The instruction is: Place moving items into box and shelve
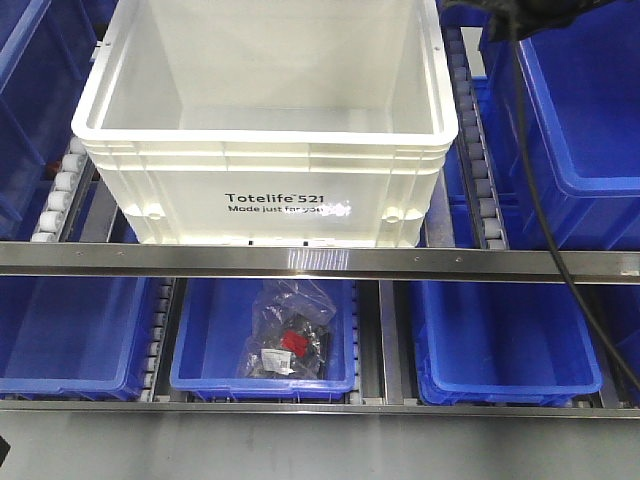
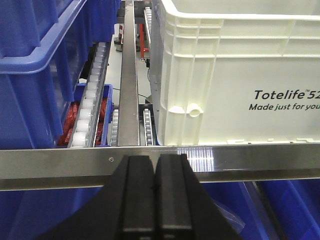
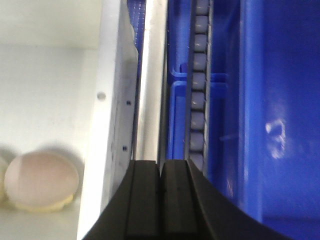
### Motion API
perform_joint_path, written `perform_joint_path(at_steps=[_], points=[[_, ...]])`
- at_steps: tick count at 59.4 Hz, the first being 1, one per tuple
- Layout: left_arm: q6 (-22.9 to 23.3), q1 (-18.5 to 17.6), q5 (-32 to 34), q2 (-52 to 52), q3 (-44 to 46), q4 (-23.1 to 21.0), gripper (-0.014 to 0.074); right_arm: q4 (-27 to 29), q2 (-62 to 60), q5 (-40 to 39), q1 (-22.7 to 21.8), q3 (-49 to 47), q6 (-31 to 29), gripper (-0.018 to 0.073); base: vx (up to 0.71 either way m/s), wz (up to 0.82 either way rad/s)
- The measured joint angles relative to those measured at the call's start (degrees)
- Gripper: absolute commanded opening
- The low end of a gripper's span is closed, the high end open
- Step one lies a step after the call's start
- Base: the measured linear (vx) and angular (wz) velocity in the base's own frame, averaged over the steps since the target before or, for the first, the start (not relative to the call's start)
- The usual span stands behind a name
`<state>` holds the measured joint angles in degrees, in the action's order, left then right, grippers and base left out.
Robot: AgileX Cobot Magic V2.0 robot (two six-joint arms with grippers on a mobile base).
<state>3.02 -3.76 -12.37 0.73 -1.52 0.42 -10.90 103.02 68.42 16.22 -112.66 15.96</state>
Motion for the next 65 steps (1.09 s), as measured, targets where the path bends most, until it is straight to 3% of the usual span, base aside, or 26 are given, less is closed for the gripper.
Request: perform_joint_path(at_steps=[10,21,39,56,65], points=[[0.0,0.0,0.0,0.0,0.0,0.0,-0.0006,0.7,-2.8,2.8,0.0,4.9,0.1,-0.0008,0.0,0.0],[0.0,0.0,0.0,0.0,0.0,0.0,-0.0006,3.4,-8.8,-1.0,0.0,22.9,2.3,-0.0008,0.0,0.0],[-0.1,0.0,0.0,0.0,0.0,0.0,-0.0006,4.1,-38.2,-23.6,0.0,54.4,7.0,-0.0008,0.0,0.0],[-0.1,0.0,0.0,0.0,0.0,0.0,-0.0006,3.5,-82.4,-49.3,0.0,89.5,6.5,-0.0008,0.0,0.0],[-0.1,0.0,0.0,0.0,0.0,0.0,-0.0006,2.8,-98.3,-62.9,-3.7,107.5,5.4,-0.0008,0.0,0.0]])
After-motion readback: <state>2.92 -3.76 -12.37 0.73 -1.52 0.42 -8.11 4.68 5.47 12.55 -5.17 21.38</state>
